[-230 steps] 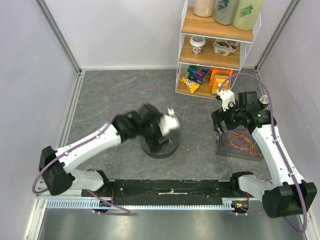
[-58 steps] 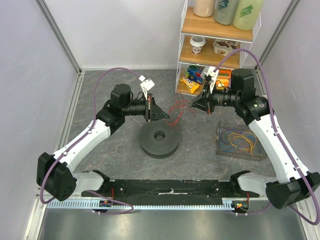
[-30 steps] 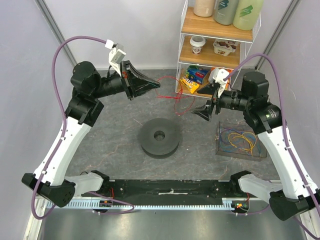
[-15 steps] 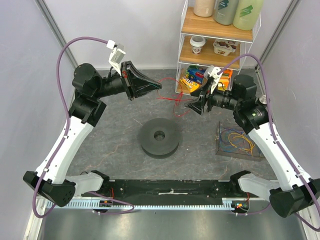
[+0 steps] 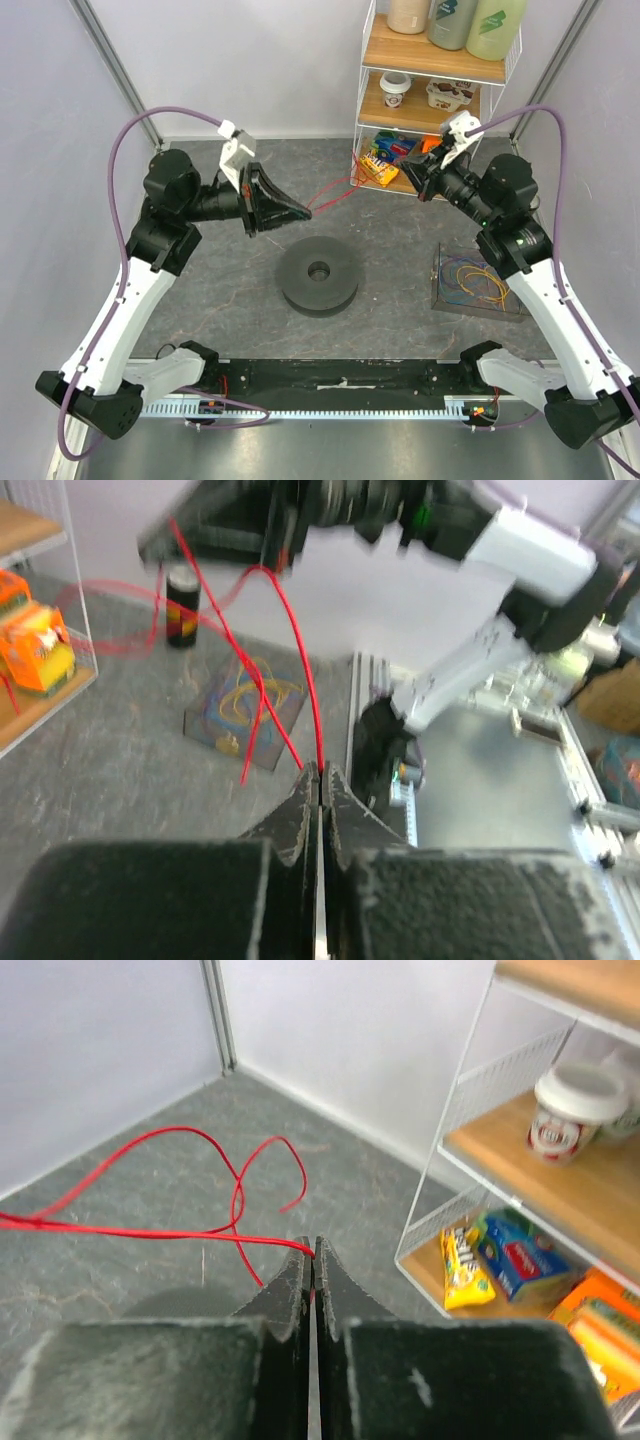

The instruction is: Wrap the cables

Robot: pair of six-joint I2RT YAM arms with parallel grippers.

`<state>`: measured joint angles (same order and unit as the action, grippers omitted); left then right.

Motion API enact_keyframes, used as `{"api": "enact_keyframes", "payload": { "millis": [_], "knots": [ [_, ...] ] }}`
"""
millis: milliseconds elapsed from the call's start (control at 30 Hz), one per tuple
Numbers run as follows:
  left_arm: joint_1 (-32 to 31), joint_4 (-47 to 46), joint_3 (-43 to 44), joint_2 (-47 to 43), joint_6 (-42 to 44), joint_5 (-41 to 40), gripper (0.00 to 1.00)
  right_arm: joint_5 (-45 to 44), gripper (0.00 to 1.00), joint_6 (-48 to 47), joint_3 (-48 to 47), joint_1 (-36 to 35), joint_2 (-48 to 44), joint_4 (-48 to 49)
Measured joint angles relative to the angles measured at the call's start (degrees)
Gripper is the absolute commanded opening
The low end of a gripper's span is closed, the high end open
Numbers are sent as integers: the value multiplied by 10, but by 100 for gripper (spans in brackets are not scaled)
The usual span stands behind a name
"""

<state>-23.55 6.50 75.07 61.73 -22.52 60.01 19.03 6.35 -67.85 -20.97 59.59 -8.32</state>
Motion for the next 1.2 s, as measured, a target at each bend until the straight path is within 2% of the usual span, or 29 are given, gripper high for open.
{"api": "enact_keyframes", "payload": {
  "millis": [33,67,100,200,267,300,333,433,500,733,967,1200],
  "knots": [
    [0,37,-5,-6,47,7,36,0,0,0,-7,-1,-1,5],
    [-1,68,-9,-9,89,10,49,2,0,-2,-15,-2,-2,11],
    [-1,120,-14,-13,148,16,54,2,0,-4,-21,-3,-4,19],
    [-1,237,-21,-20,273,-4,60,15,0,-9,-28,1,-9,37],
    [3,289,-20,-20,328,-23,66,33,0,-14,-31,2,-10,45],
    [7,304,-17,-19,340,-28,79,45,0,-17,-32,2,-10,47],
    [13,315,-12,-17,348,-31,82,58,0,-21,-33,2,-11,48],
    [26,303,10,-13,344,-37,83,99,0,-34,-33,2,-14,48],
    [27,272,23,-9,316,-43,95,125,0,-40,-33,2,-18,48],
    [7,133,62,37,213,-90,98,198,0,-36,-40,2,-22,48],
    [-47,111,114,121,174,-136,99,227,0,-12,-56,-1,-15,53],
    [-110,109,138,159,170,-159,99,228,0,-4,-58,-8,-13,57]
  ]
}}
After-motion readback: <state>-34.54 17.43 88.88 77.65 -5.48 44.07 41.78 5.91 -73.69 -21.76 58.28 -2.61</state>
